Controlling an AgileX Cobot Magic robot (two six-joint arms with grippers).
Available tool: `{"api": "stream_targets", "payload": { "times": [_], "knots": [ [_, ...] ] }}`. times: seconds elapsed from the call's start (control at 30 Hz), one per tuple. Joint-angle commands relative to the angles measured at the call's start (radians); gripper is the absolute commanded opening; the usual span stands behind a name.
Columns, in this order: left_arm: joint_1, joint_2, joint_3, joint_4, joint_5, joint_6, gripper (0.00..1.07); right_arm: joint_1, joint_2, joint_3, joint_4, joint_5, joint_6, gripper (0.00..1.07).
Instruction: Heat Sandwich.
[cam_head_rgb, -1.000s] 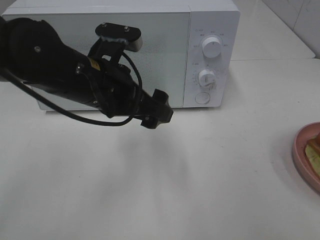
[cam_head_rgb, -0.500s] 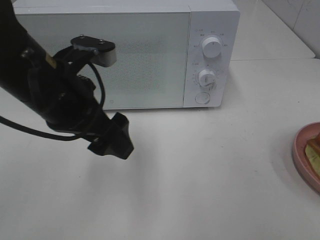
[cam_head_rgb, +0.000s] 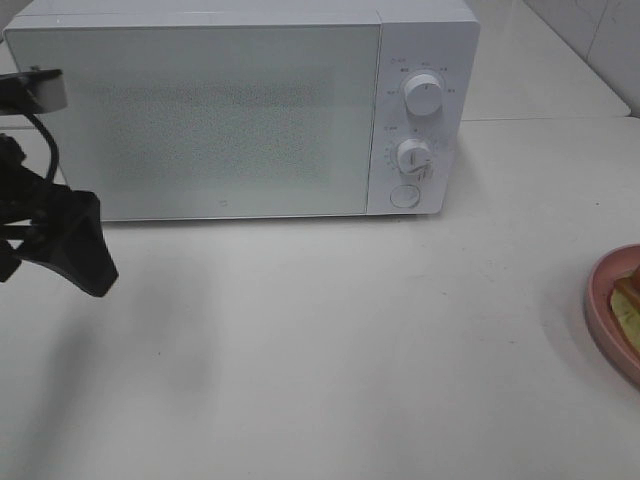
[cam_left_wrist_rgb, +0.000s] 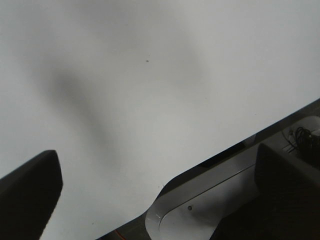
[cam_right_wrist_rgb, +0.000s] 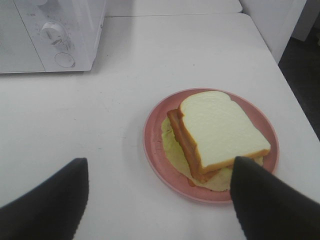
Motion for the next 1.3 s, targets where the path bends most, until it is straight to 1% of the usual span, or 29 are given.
{"api": "stream_targets", "payload": {
  "times": [0.03,0.07,0.1,0.17,0.2,0.23,0.3,0.33,0.37,0.43,0.47,0.5,0.53,0.6,0.63,0.67,0.73,0.8,0.83,0.93,0.97,1.07,1.1,1.13,1.23,1.27,1.3],
  "knots": [
    [0.048,-0.013,0.002,0.002,0.040,-0.032,1.00,-0.007,-0.027,0.001,0.002,-0.005,-0.008,0.75],
    [0.064,-0.016,0.002,0.006,0.051,-0.040,1.00,-0.007,-0.027,0.001,0.002,-0.005,-0.008,0.75],
    [0.101,-0.026,0.002,0.023,0.081,-0.059,1.00,-0.007,-0.027,0.001,0.002,-0.005,-0.008,0.75],
    [0.112,-0.030,0.002,0.031,0.091,-0.070,1.00,-0.007,-0.027,0.001,0.002,-0.005,-0.008,0.75],
    [0.125,-0.038,0.002,0.043,0.102,-0.082,1.00,-0.007,-0.027,0.001,0.002,-0.005,-0.008,0.75],
    [0.146,-0.054,0.002,0.070,0.121,-0.107,1.00,-0.007,-0.027,0.001,0.002,-0.005,-0.008,0.75],
    [0.162,-0.079,0.006,0.110,0.135,-0.145,1.00,-0.007,-0.027,0.001,0.002,-0.005,-0.008,0.75],
    [0.162,-0.079,0.006,0.110,0.135,-0.145,1.00,-0.007,-0.027,0.001,0.002,-0.005,-0.008,0.75],
    [0.173,-0.110,0.022,0.150,0.136,-0.179,1.00,-0.007,-0.027,0.001,0.002,-0.005,-0.008,0.75],
    [0.184,-0.151,0.048,0.191,0.130,-0.216,1.00,-0.007,-0.027,0.001,0.002,-0.005,-0.008,0.75],
    [0.184,-0.170,0.060,0.206,0.129,-0.228,1.00,-0.007,-0.027,0.001,0.002,-0.005,-0.008,0.75],
    [0.184,-0.170,0.060,0.206,0.129,-0.228,1.00,-0.007,-0.027,0.001,0.002,-0.005,-0.008,0.75],
    [0.187,-0.211,0.083,0.230,0.130,-0.241,1.00,-0.007,-0.027,0.001,0.002,-0.005,-0.008,0.75],
    [0.187,-0.262,0.102,0.242,0.129,-0.248,1.00,-0.007,-0.027,0.001,0.002,-0.005,-0.008,0.75],
    [0.187,-0.262,0.102,0.242,0.129,-0.248,1.00,-0.007,-0.027,0.001,0.002,-0.005,-0.008,0.75],
    [0.187,-0.312,0.116,0.257,0.129,-0.252,1.00,-0.007,-0.027,0.001,0.002,-0.005,-0.008,0.75],
    [0.187,-0.359,0.129,0.269,0.129,-0.252,1.00,-0.007,-0.027,0.001,0.002,-0.005,-0.008,0.75],
    [0.187,-0.386,0.136,0.270,0.128,-0.252,1.00,-0.007,-0.027,0.001,0.002,-0.005,-0.008,0.75],
    [0.187,-0.434,0.153,0.270,0.124,-0.251,1.00,-0.007,-0.027,0.001,0.002,-0.005,-0.008,0.75],
    [0.187,-0.510,0.183,0.270,0.120,-0.251,1.00,-0.007,-0.027,0.001,0.002,-0.005,-0.008,0.75],
    [0.187,-0.510,0.183,0.270,0.120,-0.251,1.00,-0.007,-0.027,0.001,0.002,-0.005,-0.008,0.75],
    [0.187,-0.598,0.246,0.270,0.090,-0.251,1.00,-0.007,-0.027,0.001,0.002,-0.005,-0.008,0.75],
    [0.187,-0.641,0.281,0.270,0.074,-0.251,1.00,-0.007,-0.027,0.001,0.002,-0.005,-0.008,0.75],
    [0.187,-0.641,0.281,0.270,0.074,-0.251,1.00,-0.007,-0.027,0.001,0.002,-0.005,-0.008,0.75],
    [0.187,-0.713,0.338,0.272,0.060,-0.251,1.00,-0.007,-0.027,0.001,0.002,-0.005,-0.008,0.75],
    [0.187,-0.756,0.371,0.275,0.044,-0.251,1.00,-0.007,-0.027,0.001,0.002,-0.005,-0.008,0.75],
    [0.187,-0.756,0.371,0.275,0.044,-0.251,1.00,-0.007,-0.027,0.001,0.002,-0.005,-0.008,0.75]
  ]
}}
